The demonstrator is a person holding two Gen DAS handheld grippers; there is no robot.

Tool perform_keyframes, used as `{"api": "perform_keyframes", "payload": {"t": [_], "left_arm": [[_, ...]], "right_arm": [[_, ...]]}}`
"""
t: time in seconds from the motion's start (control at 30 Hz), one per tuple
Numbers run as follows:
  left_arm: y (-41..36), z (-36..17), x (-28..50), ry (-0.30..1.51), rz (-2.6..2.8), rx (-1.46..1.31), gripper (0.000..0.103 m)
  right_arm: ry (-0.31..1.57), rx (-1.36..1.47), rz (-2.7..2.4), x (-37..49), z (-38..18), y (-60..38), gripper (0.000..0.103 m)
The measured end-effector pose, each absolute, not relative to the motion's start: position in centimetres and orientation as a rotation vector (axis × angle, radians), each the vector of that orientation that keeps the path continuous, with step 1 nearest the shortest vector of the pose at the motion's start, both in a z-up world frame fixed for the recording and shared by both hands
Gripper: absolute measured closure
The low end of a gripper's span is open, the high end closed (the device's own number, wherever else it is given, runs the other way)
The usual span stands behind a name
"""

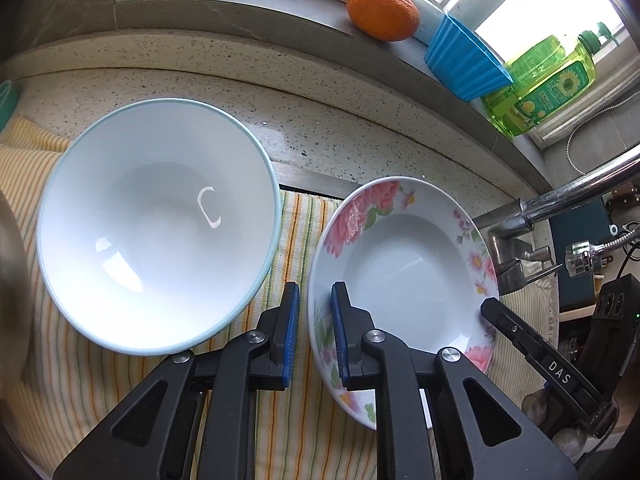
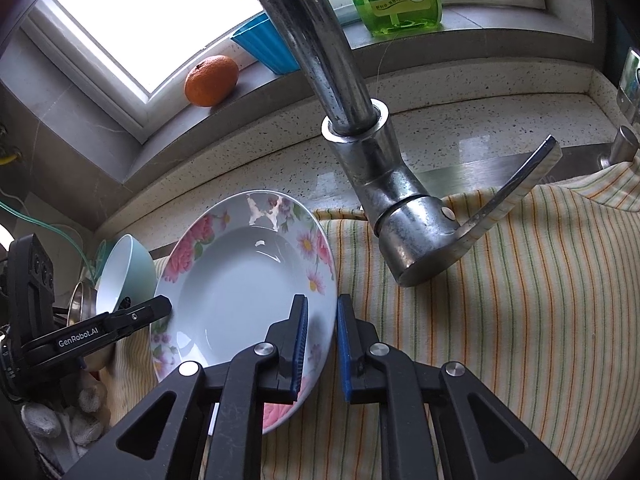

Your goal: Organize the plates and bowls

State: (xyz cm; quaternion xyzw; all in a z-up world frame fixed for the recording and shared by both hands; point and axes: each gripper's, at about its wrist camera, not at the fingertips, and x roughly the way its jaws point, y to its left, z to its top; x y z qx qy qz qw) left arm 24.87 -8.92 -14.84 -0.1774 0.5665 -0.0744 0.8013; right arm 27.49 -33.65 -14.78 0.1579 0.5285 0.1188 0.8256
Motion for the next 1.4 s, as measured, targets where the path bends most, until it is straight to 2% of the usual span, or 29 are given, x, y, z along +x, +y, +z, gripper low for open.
{"api": "perform_keyframes", "payload": {"t": [1.4], "left_arm": [[-9.0, -14.1, 23.8, 1.211, -0.162, -0.392, 0.092]], "right_arm": [[1.136, 0.288, 0.264, 26.8, -14.0, -33.3, 0.093]]}}
